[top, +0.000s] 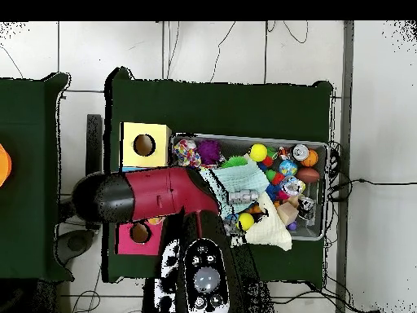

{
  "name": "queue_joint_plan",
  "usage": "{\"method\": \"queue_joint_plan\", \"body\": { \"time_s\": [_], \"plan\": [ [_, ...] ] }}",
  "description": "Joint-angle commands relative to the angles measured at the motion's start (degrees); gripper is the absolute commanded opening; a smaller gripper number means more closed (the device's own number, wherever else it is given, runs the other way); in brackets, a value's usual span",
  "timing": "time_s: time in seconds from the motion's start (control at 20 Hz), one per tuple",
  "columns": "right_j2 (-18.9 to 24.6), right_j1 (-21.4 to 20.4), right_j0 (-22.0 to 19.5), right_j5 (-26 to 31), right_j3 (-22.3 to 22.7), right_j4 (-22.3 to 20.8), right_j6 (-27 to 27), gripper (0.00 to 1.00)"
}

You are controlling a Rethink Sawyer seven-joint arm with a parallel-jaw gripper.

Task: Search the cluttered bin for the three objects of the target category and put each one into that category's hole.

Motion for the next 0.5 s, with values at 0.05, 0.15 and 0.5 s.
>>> {"method": "queue_joint_plan", "body": {
  "time_s": [0.05,0.15,0.5],
  "plan": [
    [0.6,1.2,-1.6,7.9,-5.3,1.3,5.0,0.0],
    [0.6,1.5,-2.4,8.8,-6.3,1.0,4.0,0.0],
    [1.1,3.5,-6.2,8.3,-7.2,-0.7,-0.4,0.0]
  ]
}}
